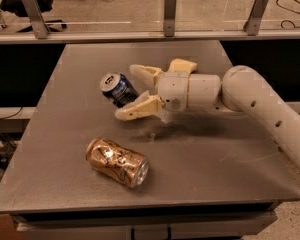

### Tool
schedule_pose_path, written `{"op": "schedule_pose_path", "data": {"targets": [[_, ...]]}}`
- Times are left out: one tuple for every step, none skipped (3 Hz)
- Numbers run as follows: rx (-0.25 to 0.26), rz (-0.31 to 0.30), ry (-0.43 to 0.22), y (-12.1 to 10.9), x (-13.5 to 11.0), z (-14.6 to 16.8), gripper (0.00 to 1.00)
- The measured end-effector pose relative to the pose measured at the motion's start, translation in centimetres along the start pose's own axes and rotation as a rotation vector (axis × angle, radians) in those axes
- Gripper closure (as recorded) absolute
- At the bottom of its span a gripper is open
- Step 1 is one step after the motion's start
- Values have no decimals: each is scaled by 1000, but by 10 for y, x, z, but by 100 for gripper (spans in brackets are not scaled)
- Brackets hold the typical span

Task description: Place pepsi can upright

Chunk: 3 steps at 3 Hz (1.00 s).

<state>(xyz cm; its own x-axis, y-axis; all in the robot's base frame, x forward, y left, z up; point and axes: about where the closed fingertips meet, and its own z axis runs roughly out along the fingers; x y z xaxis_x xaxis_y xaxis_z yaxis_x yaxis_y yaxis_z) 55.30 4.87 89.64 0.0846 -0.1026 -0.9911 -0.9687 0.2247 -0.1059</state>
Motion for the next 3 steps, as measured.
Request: {"op": "schedule_pose_path", "data": {"targets": [[37,13,42,4,11,-28,0],[71,19,79,4,16,-51,0],[87,13,146,-3,12,-61,0]]}}
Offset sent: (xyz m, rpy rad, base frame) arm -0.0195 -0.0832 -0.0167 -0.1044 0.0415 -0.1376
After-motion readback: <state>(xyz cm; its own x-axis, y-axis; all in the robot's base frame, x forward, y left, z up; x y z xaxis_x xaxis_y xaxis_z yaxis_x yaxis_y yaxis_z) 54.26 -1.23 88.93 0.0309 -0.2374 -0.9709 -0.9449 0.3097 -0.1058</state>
